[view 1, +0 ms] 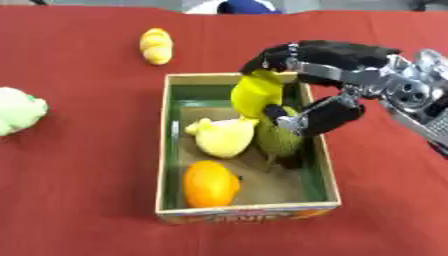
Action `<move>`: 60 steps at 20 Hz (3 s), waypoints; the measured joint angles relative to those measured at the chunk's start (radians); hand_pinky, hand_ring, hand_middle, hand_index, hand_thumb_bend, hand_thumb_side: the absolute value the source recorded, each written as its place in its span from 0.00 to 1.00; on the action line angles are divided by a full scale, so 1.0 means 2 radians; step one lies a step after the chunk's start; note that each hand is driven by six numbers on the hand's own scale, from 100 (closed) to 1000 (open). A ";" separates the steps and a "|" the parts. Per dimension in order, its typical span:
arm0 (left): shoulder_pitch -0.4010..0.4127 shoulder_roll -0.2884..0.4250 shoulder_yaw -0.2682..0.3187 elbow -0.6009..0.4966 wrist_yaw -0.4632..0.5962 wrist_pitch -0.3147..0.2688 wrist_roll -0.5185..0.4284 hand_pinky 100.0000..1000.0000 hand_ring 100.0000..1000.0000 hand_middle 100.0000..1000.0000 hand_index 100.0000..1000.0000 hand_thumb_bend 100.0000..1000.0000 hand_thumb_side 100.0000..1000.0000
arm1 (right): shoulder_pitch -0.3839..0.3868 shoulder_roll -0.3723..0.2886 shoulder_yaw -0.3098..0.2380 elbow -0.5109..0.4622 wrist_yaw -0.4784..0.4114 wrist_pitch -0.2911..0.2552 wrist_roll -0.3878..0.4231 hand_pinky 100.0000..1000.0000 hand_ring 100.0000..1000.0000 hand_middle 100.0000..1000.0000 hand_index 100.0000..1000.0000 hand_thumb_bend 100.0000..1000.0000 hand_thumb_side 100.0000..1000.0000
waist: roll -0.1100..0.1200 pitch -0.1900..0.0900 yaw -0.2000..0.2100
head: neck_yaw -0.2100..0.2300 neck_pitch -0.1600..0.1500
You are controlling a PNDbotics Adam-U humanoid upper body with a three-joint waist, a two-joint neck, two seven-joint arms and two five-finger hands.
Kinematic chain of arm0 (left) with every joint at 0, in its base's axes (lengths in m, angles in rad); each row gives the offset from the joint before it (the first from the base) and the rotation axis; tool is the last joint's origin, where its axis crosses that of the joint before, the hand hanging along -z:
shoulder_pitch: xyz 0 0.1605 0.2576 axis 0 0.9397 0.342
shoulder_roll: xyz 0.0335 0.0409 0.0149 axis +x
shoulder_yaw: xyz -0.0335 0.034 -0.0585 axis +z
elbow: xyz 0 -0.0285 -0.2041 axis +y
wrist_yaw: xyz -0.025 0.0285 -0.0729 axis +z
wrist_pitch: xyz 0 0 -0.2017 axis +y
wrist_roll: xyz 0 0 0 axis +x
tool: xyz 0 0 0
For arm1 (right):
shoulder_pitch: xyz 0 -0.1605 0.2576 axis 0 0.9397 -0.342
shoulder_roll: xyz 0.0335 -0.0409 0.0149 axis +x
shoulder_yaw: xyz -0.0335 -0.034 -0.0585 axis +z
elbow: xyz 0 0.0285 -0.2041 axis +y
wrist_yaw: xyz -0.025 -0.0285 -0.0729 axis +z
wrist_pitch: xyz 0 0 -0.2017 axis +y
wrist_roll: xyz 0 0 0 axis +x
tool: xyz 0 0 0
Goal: Pick up objects on the table and place them in the box.
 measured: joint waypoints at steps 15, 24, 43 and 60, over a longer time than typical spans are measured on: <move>-0.001 0.000 0.000 0.000 0.000 0.000 0.000 0.74 0.63 0.64 0.83 0.00 0.58 | -0.002 0.007 -0.006 0.000 -0.022 -0.014 0.018 0.83 0.85 0.87 0.95 0.00 0.10 | -0.002 -0.002 -0.002 | 0.002 0.000; -0.004 0.015 0.000 0.000 -0.010 0.004 0.002 0.74 0.63 0.64 0.83 0.00 0.56 | 0.016 -0.007 -0.100 0.000 -0.077 -0.017 -0.046 0.79 0.75 0.80 0.90 0.00 0.20 | 0.001 -0.007 -0.012 | 0.016 0.004; -0.054 0.221 -0.129 0.064 -0.125 0.113 -0.100 0.79 0.72 0.70 0.86 0.14 0.32 | 0.196 -0.052 -0.296 0.000 -0.194 -0.068 -0.182 0.78 0.73 0.78 0.86 0.00 0.36 | 0.028 -0.014 -0.036 | 0.060 0.036; -0.112 0.359 -0.219 0.205 -0.212 0.065 -0.222 0.83 0.81 0.75 0.88 0.61 0.09 | 0.197 -0.039 -0.260 0.000 -0.199 -0.074 -0.298 0.78 0.73 0.78 0.86 0.00 0.38 | 0.025 -0.024 -0.034 | 0.069 0.043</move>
